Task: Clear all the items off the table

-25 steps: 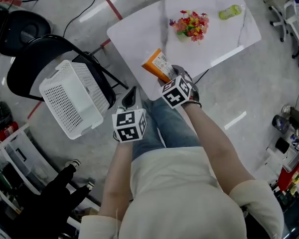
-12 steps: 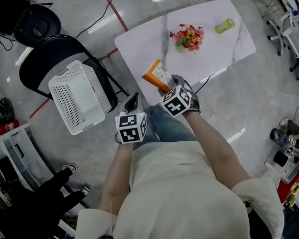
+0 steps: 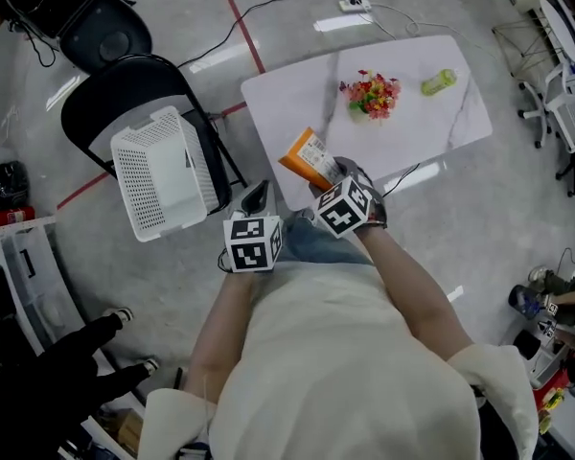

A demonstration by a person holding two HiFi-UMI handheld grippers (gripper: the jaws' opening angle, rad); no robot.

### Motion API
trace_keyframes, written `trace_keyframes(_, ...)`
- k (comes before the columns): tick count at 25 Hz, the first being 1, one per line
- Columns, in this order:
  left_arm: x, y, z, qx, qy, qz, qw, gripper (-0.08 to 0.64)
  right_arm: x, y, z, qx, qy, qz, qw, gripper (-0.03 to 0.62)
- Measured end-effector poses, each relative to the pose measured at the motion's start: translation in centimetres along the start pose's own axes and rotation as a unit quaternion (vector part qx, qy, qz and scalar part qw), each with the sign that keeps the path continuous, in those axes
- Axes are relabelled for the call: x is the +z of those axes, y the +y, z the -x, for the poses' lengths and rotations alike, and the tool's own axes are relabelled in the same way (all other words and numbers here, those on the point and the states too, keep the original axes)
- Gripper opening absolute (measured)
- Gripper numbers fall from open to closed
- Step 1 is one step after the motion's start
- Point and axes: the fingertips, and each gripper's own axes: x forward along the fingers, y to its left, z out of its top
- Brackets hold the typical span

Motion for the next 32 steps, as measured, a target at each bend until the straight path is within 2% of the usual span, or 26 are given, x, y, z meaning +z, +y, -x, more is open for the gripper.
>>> trace_keyframes(11, 1.0, 2.1, 2.4, 0.013, -0.01, 0.016, 0.9997, 0.009, 2.5, 1.5, 1.3, 0.007, -0.004, 0.029, 1.0, 0.278)
trace_keyframes(26, 1.7, 10.6, 6.4, 0.058, -0.023, 0.038, 0.9973, 0.009, 10.2, 7.4, 0.2, 0.039, -0.024, 0.087, 0.995, 0.279)
trace_keyframes(32, 0.9, 13.7, 8.3, 0.072, -0.022, 0.05, 0.9959, 0.009, 13.2, 10.7, -0.6, 0.056, -0.027, 0.123, 0.991, 0.279)
